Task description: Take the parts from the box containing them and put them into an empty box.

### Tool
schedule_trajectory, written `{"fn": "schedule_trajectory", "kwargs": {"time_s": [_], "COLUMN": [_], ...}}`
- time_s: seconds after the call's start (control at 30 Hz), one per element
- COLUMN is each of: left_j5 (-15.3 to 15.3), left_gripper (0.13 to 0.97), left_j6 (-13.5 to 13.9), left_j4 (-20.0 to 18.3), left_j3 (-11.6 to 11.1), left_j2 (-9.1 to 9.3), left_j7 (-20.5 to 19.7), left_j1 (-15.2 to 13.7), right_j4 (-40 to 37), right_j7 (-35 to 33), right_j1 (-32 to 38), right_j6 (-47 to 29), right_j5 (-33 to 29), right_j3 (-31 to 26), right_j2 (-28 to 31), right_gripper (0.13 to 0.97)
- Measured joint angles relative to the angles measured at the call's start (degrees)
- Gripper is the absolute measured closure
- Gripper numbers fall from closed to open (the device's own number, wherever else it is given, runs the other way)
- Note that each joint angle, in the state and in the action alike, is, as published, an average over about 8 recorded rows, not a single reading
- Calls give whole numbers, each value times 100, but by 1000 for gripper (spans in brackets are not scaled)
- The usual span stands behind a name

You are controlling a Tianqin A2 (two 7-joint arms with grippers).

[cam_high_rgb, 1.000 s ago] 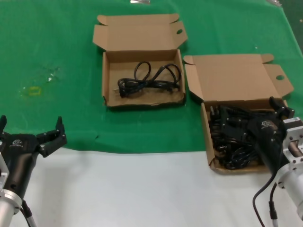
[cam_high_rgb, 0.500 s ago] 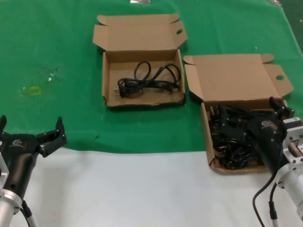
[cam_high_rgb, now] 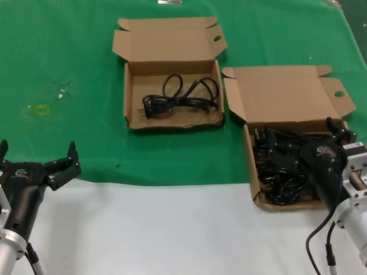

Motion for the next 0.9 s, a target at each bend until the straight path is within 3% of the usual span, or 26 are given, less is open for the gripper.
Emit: {"fn": "schedule_trajectory", "kwargs": {"time_s": [0.9], "left_j5": [0], "left_gripper": [132], "left_j6": [0], "left_j4": [0], "left_j3": [0], "left_j2": [0], "left_j7": [0], "left_j1": [0], "right_j4": [0], "right_j7": [0], "right_j1": [0], "right_j6": [0], "right_j5": [0], "right_j3": [0], "right_j2": [0], "right_gripper": [129]}}
